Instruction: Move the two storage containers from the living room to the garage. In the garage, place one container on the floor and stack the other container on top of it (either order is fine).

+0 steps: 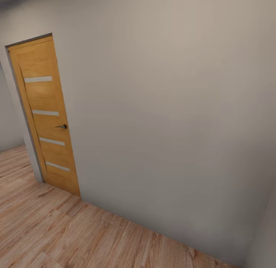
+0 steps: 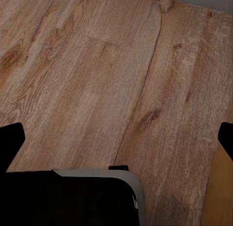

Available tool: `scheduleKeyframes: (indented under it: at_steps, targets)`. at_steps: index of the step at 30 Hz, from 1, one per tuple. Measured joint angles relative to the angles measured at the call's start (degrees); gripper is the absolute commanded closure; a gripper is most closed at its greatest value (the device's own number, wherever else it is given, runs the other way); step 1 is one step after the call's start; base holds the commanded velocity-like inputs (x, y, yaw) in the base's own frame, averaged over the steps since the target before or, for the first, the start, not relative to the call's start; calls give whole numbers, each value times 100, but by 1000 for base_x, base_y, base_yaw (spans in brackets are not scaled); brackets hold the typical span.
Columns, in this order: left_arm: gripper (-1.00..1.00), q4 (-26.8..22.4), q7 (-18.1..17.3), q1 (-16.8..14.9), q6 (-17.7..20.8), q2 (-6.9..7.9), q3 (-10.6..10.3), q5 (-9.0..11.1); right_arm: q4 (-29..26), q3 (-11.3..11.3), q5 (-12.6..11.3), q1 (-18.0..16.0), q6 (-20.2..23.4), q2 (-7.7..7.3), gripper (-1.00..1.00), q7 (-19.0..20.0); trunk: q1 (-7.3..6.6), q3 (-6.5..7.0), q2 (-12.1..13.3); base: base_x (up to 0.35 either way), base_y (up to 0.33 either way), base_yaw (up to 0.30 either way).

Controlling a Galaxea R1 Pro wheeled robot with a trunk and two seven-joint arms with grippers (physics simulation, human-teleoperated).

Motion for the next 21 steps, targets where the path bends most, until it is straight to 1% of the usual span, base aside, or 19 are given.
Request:
scheduleKeyframes:
  at_steps: [4, 21]
  targets:
    - [-100, -1, -1, 1, 0, 0, 0, 0, 0, 0, -5, 1, 0, 0, -100, 0, 0, -1, -3, 11, 0, 23]
    - [-100, -1, -1, 1, -1, 0, 0, -2, 1, -1, -3, 0, 0, 0, -100, -1, 0, -1, -3, 0, 0, 275]
